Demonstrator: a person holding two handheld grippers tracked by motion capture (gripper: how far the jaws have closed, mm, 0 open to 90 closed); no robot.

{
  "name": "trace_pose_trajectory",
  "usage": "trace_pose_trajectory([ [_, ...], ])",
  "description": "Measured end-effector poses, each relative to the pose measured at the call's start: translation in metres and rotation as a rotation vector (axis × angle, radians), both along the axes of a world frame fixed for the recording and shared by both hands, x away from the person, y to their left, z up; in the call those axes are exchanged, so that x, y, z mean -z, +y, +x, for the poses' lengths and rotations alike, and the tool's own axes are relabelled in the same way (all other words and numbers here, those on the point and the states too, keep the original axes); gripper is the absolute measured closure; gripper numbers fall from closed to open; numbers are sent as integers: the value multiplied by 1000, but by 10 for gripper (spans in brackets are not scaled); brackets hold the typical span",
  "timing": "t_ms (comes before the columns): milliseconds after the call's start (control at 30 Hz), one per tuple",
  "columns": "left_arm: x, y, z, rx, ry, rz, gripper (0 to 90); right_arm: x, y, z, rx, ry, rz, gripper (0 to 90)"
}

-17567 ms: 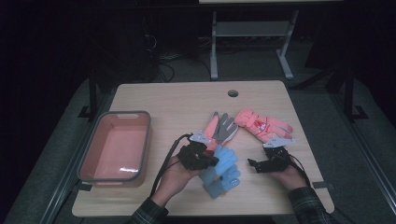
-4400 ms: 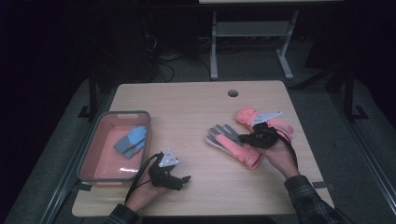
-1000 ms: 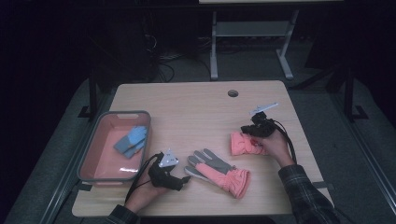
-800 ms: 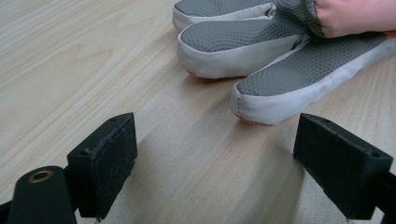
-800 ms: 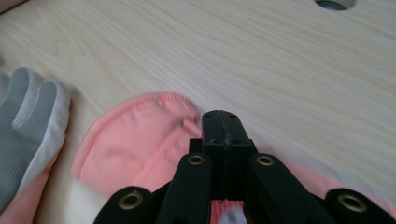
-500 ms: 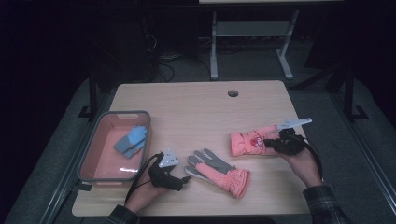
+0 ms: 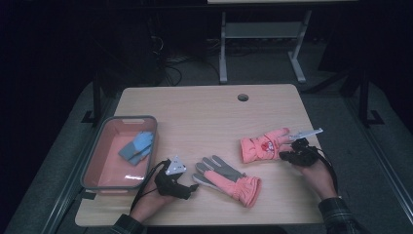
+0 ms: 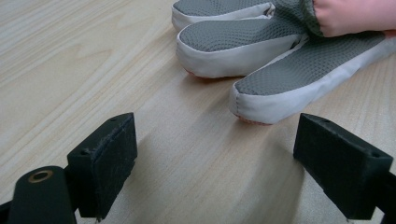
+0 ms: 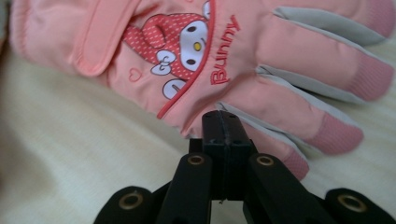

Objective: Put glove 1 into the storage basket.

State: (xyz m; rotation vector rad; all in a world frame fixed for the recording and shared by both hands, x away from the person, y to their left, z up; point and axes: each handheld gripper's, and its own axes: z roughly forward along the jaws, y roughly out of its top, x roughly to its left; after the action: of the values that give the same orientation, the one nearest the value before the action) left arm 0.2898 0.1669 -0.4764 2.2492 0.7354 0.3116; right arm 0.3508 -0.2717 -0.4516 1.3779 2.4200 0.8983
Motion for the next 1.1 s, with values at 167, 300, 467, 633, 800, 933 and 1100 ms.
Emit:
trace_pose_trajectory([
  [167, 0, 0, 0, 0, 0, 0, 127, 1, -1, 20, 40, -18, -11, 900],
  [300, 0, 0, 0, 0, 0, 0, 126, 2, 0, 36, 71, -29, -8, 900],
  [467, 0, 0, 0, 1, -1, 1, 126, 3, 2, 60, 94, -60, -3, 900],
  [633, 0, 0, 0, 1, -1, 1, 126, -16, 19, 61, 65, -109, 49, 900],
  [800, 0, 0, 0, 1, -1, 1, 126, -28, 61, 65, -36, -126, 90, 899],
  [933, 0, 0, 0, 2, -1, -1, 127, -27, 89, 75, -90, -114, 87, 899],
  [1100, 0, 1, 0, 8, 0, 4, 126, -17, 104, 86, -103, -87, 73, 899],
])
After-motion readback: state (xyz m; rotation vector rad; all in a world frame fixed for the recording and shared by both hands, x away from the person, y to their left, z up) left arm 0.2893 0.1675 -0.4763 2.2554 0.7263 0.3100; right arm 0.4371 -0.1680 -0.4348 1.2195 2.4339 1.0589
